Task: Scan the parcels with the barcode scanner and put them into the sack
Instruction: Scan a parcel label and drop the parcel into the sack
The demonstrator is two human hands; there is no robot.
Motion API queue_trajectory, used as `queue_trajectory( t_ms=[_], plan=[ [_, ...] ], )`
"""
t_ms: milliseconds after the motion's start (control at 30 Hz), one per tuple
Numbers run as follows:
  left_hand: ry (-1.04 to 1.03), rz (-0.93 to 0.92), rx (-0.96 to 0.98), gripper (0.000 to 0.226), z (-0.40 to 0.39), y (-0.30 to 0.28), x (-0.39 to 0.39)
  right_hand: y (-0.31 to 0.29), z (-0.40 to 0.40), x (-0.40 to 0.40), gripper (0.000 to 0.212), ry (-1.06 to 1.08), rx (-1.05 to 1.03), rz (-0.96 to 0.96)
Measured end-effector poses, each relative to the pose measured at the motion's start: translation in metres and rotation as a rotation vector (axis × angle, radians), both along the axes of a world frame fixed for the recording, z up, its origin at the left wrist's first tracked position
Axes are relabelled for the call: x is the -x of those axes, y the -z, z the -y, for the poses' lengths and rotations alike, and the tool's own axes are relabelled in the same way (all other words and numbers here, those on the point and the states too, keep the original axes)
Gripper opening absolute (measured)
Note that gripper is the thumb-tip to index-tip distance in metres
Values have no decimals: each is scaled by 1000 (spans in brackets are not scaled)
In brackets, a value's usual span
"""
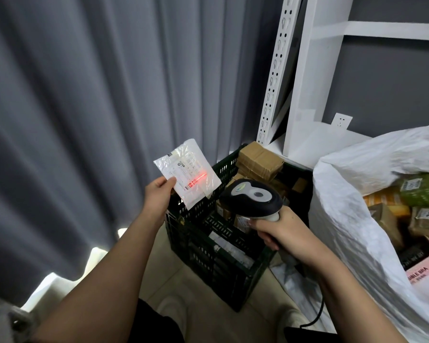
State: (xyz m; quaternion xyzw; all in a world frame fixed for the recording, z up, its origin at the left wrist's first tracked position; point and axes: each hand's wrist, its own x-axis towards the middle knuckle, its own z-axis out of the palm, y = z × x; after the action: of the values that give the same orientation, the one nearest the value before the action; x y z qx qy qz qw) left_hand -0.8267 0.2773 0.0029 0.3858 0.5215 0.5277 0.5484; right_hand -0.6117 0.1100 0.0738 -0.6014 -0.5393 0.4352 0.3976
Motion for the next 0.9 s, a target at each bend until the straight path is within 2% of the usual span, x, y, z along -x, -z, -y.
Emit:
queue_trajectory(
  t_ms=[700, 800, 900],
  plan=[
    [-40, -49, -29, 17, 0, 1, 1, -5, 9, -5, 47, -1, 13, -11],
    [-32, -49, -15, 18, -1, 2, 2, -5, 9, -6, 61, -6, 23, 6],
    [-17, -43, -2, 19, 0, 1, 0, -5, 9, -6, 49, -5, 15, 5]
  ],
)
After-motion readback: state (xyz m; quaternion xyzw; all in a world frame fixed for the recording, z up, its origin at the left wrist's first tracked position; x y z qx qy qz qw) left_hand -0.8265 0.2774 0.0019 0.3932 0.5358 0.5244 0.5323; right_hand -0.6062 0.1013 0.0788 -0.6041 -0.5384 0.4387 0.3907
